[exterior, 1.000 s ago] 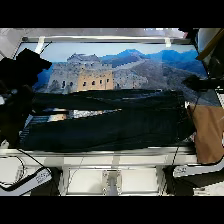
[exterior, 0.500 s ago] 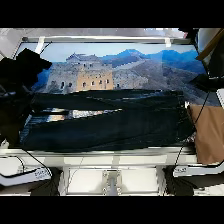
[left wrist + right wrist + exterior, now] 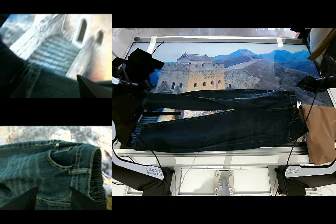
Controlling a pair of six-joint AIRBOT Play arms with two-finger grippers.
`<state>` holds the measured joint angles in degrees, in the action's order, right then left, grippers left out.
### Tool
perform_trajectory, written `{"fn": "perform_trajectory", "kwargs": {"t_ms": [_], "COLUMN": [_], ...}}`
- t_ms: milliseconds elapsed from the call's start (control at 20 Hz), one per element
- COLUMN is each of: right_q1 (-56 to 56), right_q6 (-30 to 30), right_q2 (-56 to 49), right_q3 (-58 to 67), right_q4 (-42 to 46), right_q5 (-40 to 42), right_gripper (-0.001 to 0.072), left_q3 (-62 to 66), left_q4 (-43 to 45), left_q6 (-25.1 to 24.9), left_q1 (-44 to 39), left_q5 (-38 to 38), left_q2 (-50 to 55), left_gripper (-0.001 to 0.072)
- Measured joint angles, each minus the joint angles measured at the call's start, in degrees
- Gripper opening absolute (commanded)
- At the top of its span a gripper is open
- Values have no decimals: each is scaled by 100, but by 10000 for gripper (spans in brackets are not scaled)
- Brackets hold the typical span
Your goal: Fold the clothes and pants, and hang the long-sleeved shirts on hangers.
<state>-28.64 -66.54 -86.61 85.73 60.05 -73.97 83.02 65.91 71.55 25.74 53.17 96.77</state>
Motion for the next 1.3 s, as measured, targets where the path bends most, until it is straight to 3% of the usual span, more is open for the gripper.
{"fn": "perform_trajectory", "kwargs": {"t_ms": [250,300,350,400,600,700,950,1100,1300], "right_q1": [9,9,11,9,9,9,11,9,11], "right_q6": [-37,-66,-98,-129,-177,-190,-195,-166,-146], "right_q2": [0,0,0,0,0,2,138,223,262], "right_q3": [2,2,0,0,2,2,2,2,-20], "right_q4": [-11,-15,-22,-24,-26,-22,138,197,181], "right_q5": [-28,-35,-37,-39,-164,-339,-850,-1003,-1071], "right_gripper": [443,443,443,443,441,335,332,332,348], "left_q3": [131,140,146,155,208,234,57,-868,-2938], "left_q4": [426,433,422,391,310,297,282,560,1696], "left_q6": [-133,-153,-199,-249,-365,-424,-800,-1241,-1451], "left_q1": [13,13,13,13,24,31,44,61,70], "left_q5": [348,367,389,396,448,474,706,754,20], "left_q2": [199,247,282,310,225,-9,-1235,-2197,-3119], "left_gripper": [688,550,231,29,16,15,15,14,18]}}
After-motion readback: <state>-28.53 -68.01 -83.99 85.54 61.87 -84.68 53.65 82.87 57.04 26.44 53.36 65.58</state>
